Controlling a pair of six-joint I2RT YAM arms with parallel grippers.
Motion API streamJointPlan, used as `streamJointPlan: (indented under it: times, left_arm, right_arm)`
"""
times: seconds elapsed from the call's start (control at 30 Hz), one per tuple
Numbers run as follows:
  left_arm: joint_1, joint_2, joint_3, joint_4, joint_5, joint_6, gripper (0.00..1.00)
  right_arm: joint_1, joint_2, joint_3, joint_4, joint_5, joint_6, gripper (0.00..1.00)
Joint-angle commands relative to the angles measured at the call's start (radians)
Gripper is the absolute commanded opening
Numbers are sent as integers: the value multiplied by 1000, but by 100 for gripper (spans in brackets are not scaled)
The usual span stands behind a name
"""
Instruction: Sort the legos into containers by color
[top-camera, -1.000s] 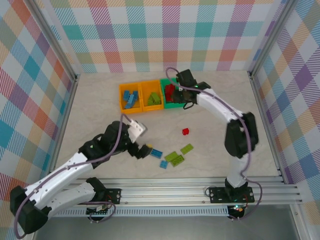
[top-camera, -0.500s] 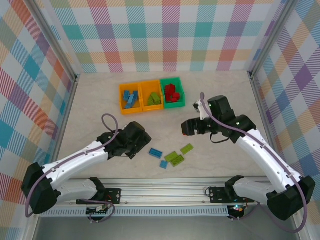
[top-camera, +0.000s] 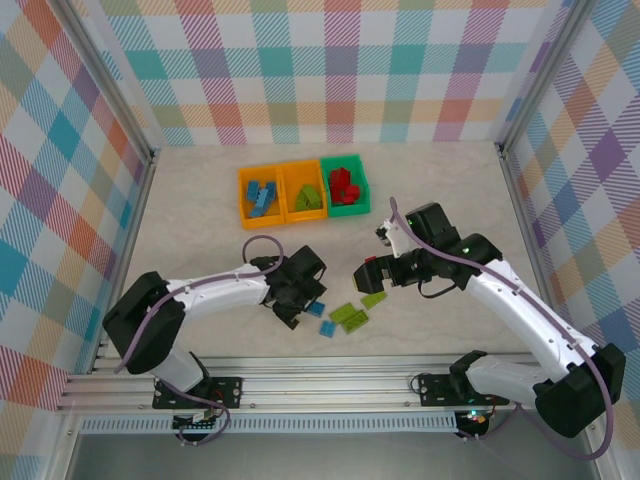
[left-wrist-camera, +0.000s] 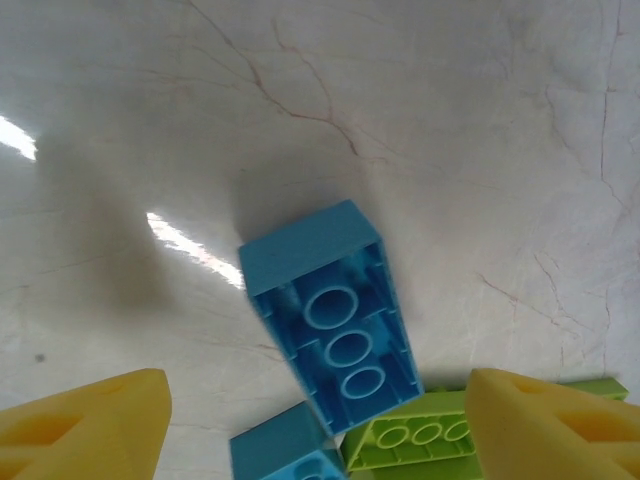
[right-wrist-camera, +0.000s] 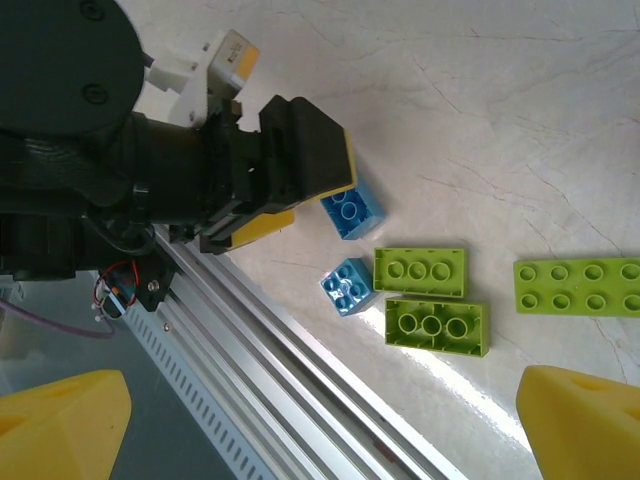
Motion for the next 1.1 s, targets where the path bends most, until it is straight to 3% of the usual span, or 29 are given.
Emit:
streamJointPlan:
  times: [0.0,0.2,0.53,0.67,0.8,0.97,1.07]
  left_arm:
    - [-13,56,29,26,26,-8,75]
    - [-13,111,48,-13,21,20,58]
    - [10,51,7,-34,-21,113,32]
    - [80,-80,93,-100,-148,328,30]
    - [222,-155,233,-149,-333,590,29]
    - [380,-15,459,-116,-479,923,29]
    - [456,162,632,-134,-487,1008,31]
  right_arm:
    - [3,4,-11,4,3,-2,100]
    - [3,2,-11,-2,16,3,100]
    - [8,26,-15,-18,-48,-17,97]
    - [9,13,-5,-2,-47,-5,97]
    - [9,9,0,7,-4,8,97]
    - [9,5,0,8,14,31,96]
    - [9,-4,3,3,23,37,96]
